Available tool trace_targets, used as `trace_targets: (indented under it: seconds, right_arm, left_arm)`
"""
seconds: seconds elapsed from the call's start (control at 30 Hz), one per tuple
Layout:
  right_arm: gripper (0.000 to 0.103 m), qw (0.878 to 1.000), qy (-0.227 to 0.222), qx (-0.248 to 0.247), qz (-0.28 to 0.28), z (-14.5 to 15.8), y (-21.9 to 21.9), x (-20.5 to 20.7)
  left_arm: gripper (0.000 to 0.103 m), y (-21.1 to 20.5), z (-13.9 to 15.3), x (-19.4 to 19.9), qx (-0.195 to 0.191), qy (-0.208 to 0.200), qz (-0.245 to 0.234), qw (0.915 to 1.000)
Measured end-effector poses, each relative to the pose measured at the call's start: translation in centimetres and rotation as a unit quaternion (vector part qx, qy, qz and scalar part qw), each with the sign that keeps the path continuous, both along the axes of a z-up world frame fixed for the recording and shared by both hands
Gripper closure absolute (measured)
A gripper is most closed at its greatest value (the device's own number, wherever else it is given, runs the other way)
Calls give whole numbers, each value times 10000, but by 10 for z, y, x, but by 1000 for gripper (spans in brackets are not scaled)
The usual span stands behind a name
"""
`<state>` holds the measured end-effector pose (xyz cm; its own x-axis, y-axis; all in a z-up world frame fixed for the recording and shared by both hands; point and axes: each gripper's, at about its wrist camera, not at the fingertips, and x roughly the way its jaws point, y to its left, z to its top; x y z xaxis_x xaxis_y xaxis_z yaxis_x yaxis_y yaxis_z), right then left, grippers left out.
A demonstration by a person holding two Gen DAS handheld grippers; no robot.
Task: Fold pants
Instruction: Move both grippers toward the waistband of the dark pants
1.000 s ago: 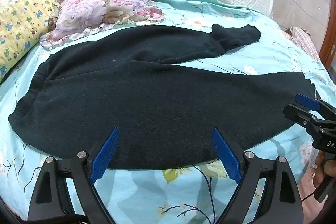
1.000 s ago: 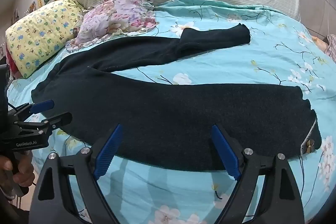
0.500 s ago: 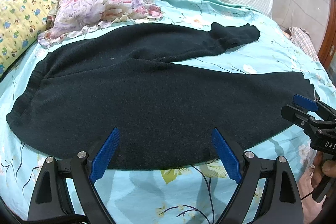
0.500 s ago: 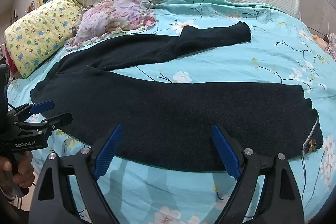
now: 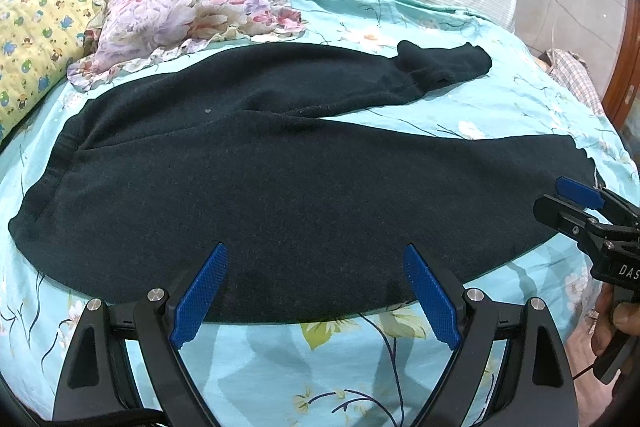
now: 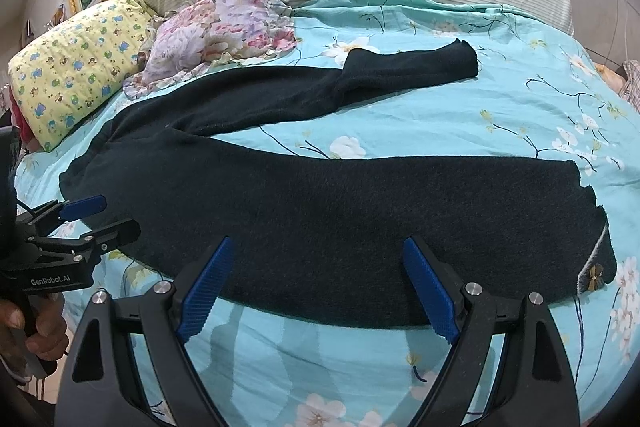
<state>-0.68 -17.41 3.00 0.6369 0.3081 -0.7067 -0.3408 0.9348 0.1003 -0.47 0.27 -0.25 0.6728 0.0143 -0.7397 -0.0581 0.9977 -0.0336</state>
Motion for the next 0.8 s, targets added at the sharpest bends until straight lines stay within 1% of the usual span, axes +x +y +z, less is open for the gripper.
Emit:
trace_targets:
  seconds: [0.1,0.17,0.2,0.23,0.27,0.37,0.53,0.6,0.8]
  right_arm:
    - [16,10000,-51,-76,3,1,0,1]
    - [16,9996,-147,-256,17,3,-1,1]
    - [16,9996,-144,-240,14,3,-1,2]
    - [16,9988,-254,-409,28,5,-2,2]
    - [16,9988,-258,-409,26,6,-2,3]
    - [16,9998,-92,-192,-9,8,-3,6]
    - [16,10000,-34,-37,-33,13,-6,14]
    - [16,10000,-40,-56,-35,15,-7,18]
    - [16,9999,-31,97,-47,27,-15,44]
  left_arm:
    - [13,0,2,1,-2,-9,-25,10000]
    - [13,0,3,2,14,-16,-27,10000]
    - [13,0,4,2,11,-17,-36,10000]
    - [13,0,5,2,7,-18,-43,10000]
    - [13,0,6,3,3,-23,-50,10000]
    - [13,1,9,5,-16,-31,-68,10000]
    - [13,4,16,15,-27,-77,-106,9999]
    - [13,5,20,21,1,-94,-125,9999]
    - [13,10,32,41,5,-103,-226,9997]
